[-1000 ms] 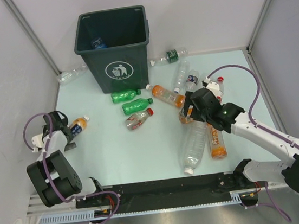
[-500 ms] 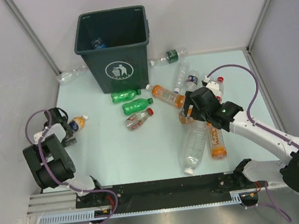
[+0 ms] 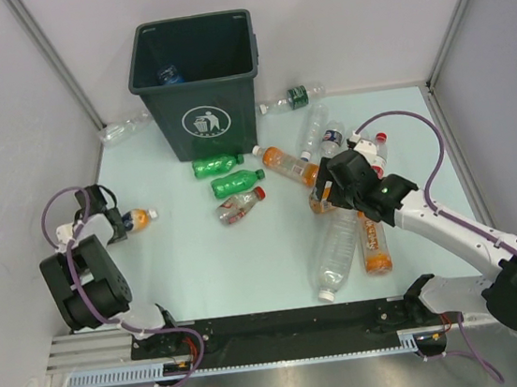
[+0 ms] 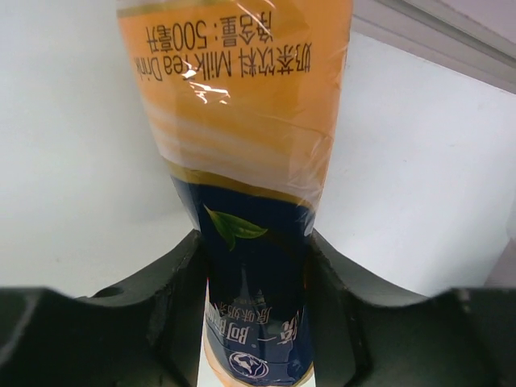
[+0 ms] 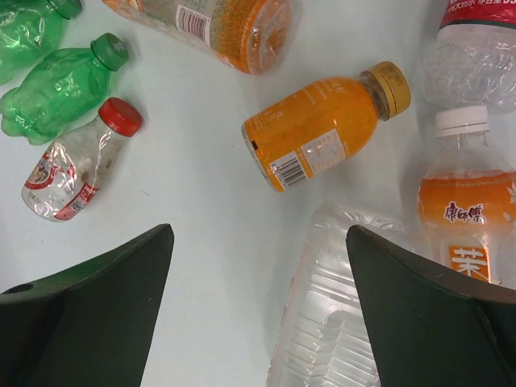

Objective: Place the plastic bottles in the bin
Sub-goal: Pick up the plastic bottle at the center of the board.

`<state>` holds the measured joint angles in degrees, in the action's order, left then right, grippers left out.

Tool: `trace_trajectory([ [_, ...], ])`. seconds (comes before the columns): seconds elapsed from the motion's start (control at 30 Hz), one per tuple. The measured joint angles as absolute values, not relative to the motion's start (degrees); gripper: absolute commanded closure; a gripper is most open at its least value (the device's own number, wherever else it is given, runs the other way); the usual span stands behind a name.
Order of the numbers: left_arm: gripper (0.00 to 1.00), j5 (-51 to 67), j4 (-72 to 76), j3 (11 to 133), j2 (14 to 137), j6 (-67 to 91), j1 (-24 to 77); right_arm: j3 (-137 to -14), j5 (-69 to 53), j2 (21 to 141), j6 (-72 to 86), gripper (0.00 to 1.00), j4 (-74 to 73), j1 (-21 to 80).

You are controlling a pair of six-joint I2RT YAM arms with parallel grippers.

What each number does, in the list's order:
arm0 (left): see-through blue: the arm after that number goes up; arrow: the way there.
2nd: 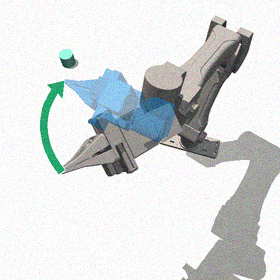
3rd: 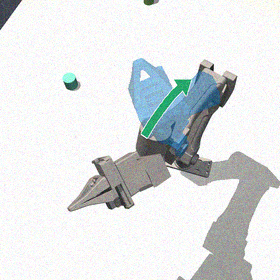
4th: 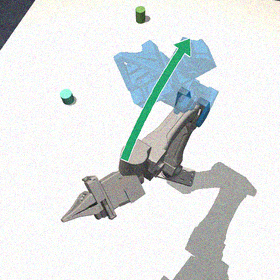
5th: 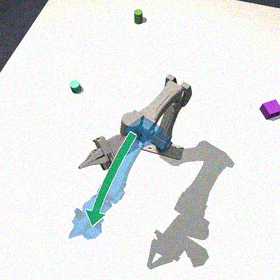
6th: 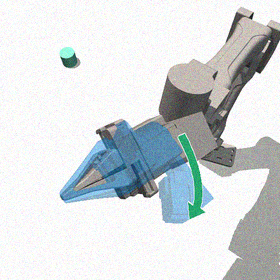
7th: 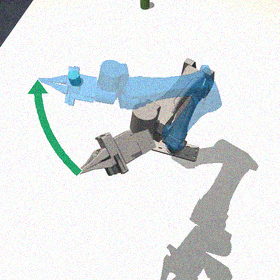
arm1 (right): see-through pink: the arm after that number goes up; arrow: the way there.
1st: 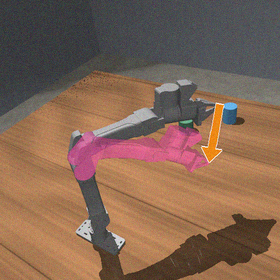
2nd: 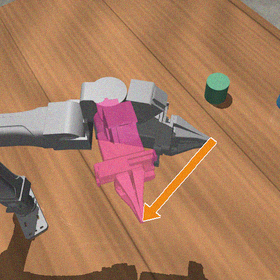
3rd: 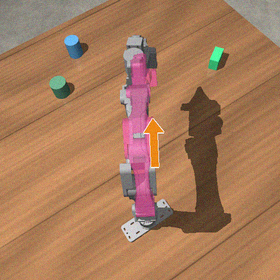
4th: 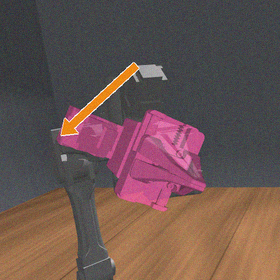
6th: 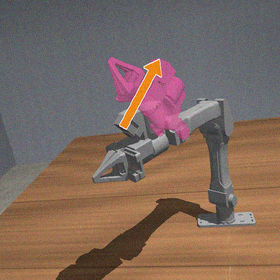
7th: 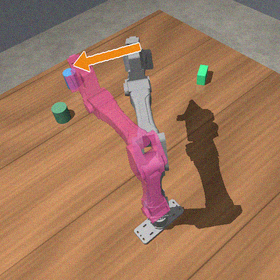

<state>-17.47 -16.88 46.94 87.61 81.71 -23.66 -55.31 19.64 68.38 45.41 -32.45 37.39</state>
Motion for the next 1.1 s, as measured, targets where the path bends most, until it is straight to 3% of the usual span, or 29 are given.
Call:
trace_trajectory([
  [0.27,0.68,-18.0,-17.6,46.9,79.7,77.1,-22.8,-55.3,19.4,68.4,45.4,0.06,-32.5,37.4],
  [0.5,0.62,-16.6,-17.7,47.9,70.8,67.7,-20.7,-55.3,19.5,68.2,45.4,0.07,-32.8,37.4],
  [0.8,0.60,-1.2,-17.2,60.9,69.4,47.2,-19.6,-55.3,21.0,64.8,46.5,0.11,-35.0,38.0],
  [1.1,0.61,7.0,-16.4,68.9,69.5,36.2,-7.0,-55.7,21.6,62.1,47.7,0.11,-36.1,39.2],
])
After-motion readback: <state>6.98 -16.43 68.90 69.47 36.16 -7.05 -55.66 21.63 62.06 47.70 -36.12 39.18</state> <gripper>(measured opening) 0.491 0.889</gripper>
